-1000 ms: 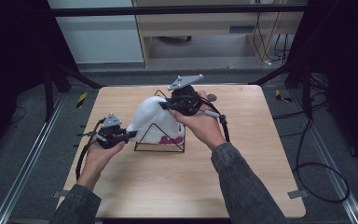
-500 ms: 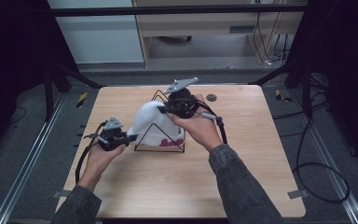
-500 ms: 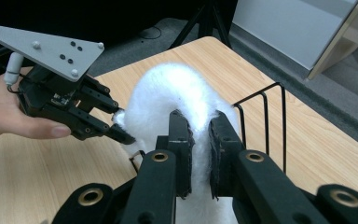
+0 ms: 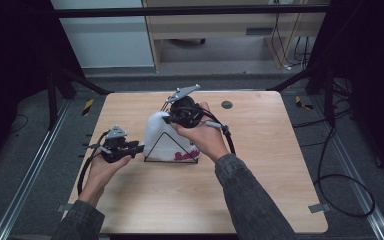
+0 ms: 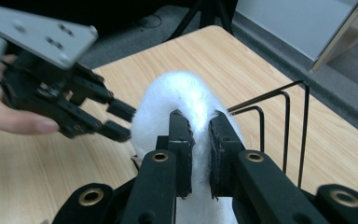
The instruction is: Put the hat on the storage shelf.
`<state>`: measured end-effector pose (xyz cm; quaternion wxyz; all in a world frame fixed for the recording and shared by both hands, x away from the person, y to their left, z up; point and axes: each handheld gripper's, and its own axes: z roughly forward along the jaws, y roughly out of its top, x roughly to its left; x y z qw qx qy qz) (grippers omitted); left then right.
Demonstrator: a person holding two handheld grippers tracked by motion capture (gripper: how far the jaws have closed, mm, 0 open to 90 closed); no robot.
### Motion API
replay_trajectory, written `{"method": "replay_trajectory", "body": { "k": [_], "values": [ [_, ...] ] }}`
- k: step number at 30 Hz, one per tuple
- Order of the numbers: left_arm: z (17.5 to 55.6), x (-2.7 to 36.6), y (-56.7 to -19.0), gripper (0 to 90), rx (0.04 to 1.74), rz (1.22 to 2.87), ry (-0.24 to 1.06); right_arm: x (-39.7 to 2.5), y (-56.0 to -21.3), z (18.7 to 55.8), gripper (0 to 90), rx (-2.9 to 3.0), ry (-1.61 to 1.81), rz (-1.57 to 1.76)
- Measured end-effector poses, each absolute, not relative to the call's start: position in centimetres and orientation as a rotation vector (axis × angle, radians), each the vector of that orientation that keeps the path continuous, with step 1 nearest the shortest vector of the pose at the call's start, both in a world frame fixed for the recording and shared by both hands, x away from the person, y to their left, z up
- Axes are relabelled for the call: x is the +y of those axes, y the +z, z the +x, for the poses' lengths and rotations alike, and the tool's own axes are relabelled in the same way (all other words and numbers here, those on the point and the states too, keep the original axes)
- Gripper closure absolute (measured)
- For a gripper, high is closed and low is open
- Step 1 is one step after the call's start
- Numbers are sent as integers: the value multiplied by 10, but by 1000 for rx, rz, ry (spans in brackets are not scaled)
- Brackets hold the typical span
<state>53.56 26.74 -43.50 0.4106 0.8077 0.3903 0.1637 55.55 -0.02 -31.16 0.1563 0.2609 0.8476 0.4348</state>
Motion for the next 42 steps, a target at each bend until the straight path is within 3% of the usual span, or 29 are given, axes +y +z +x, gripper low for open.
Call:
{"method": "replay_trajectory", "body": {
  "k": [8, 14, 21, 27, 32, 37, 42],
  "values": [
    [536, 272, -430, 571, 1018, 2010, 478, 0, -315, 557, 804, 2432, 1244, 772],
    [533, 272, -421, 448, 1041, 1949, 550, -3, -314, 557, 760, 2426, 1241, 787],
    [531, 270, -416, 195, 1075, 1904, 623, -10, -312, 555, 640, 2425, 1242, 818],
    [527, 266, -414, 102, 1075, 1880, 615, -15, -312, 550, 601, 2424, 1244, 821],
    [524, 265, -412, 73, 1059, 1875, 596, -20, -311, 546, 584, 2415, 1254, 825],
    [518, 256, -410, 64, 1028, 1872, 579, -27, -308, 541, 502, 2394, 1268, 837],
    [506, 242, -407, 54, 1000, 1821, 598, -44, -303, 534, 300, 2318, 1290, 876]
  ]
}}
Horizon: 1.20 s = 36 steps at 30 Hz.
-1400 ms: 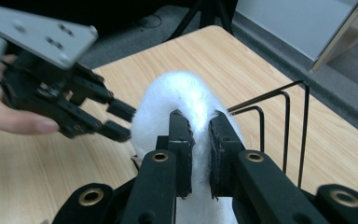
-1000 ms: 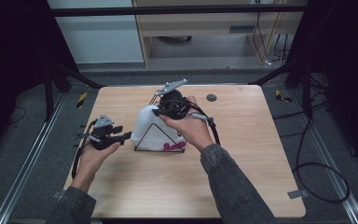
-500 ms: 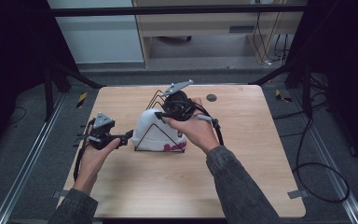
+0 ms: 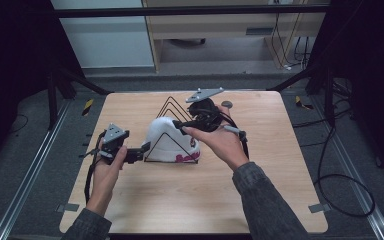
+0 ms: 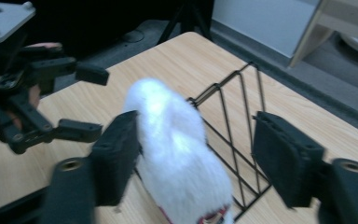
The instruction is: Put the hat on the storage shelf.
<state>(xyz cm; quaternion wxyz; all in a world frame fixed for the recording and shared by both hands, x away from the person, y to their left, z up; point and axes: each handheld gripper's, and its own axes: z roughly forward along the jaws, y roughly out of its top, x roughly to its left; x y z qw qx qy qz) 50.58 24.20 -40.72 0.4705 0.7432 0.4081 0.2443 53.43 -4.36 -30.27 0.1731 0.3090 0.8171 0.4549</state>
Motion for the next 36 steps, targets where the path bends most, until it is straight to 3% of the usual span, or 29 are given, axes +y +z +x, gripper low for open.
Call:
{"method": "replay_trajectory", "body": {
  "k": [5, 13, 18, 28, 36],
  "values": [
    [501, 236, -414, 53, 977, 1897, 667, -62, -302, 527, 247, 2269, 1280, 930],
    [491, 248, -422, 45, 978, 1901, 649, -100, -309, 506, 151, 2196, 1270, 1000],
    [492, 260, -434, 43, 1027, 1949, 627, -136, -334, 493, 104, 2167, 1248, 1081],
    [492, 264, -448, 42, 1023, 1995, 642, -167, -370, 487, 91, 2147, 1254, 1183],
    [494, 277, -456, 43, 1057, 2010, 619, -191, -405, 476, 153, 2156, 1177, 1234]
  ]
}}
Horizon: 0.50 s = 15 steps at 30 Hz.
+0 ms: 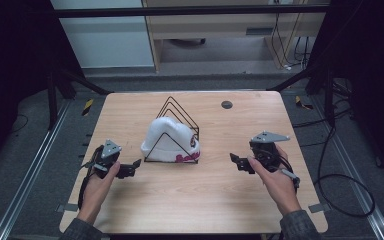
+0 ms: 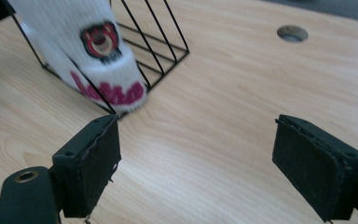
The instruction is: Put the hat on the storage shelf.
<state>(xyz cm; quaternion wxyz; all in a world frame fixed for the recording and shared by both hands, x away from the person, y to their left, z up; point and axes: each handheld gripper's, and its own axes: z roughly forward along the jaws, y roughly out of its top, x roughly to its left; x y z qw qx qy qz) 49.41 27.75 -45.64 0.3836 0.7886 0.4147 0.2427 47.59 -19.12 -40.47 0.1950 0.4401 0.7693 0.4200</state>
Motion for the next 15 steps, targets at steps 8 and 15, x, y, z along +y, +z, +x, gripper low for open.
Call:
{"method": "replay_trajectory", "body": {
  "k": [8, 15],
  "values": [
    [497, 281, -471, 43, 1086, 2073, 558, -208, -444, 467, 158, 2162, 1152, 1287],
    [497, 285, -485, 43, 1084, 2099, 539, -216, -476, 467, 155, 2197, 1088, 1318]
  ]
}}
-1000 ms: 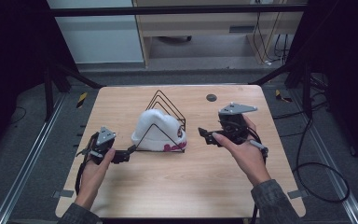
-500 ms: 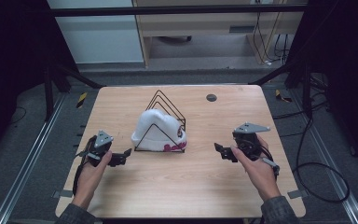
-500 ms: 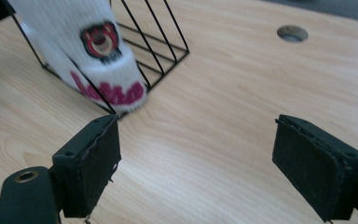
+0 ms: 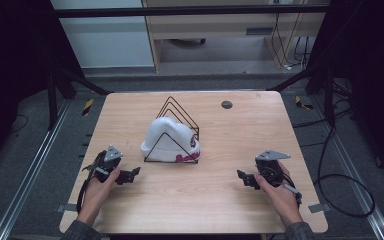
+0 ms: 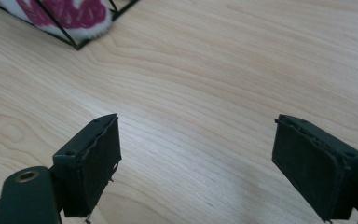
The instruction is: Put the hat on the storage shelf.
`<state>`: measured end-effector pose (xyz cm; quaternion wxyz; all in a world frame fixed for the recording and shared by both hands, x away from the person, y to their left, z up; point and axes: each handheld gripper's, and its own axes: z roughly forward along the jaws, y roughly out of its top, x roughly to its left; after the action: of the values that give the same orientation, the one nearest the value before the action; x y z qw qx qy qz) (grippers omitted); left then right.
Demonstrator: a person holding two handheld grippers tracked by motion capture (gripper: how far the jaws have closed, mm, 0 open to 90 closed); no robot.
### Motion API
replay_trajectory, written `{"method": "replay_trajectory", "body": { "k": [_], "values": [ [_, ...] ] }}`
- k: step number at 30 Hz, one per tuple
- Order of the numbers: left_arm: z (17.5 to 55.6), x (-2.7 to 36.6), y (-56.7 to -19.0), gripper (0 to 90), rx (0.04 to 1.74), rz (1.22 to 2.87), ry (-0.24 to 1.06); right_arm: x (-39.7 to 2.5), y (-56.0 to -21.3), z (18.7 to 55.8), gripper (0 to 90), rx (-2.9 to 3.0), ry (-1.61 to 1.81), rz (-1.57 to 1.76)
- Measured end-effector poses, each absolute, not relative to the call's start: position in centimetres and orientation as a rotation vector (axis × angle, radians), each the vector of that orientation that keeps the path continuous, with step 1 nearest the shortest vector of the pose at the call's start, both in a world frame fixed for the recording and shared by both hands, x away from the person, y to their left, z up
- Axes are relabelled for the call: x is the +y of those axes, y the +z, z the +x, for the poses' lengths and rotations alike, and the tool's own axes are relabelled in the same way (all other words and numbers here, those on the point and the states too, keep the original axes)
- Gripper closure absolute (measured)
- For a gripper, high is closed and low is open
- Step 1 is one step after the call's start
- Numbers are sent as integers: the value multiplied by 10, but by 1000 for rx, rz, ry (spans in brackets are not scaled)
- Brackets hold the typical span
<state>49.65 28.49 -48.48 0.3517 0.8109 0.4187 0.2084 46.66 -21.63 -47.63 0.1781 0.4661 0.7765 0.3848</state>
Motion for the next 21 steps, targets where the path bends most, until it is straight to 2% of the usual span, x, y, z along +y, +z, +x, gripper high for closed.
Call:
{"method": "replay_trajectory", "body": {
  "k": [21],
  "values": [
    [499, 295, -507, 36, 1144, 2109, 518, -213, -511, 482, 134, 2080, 925, 1417]
  ]
}}
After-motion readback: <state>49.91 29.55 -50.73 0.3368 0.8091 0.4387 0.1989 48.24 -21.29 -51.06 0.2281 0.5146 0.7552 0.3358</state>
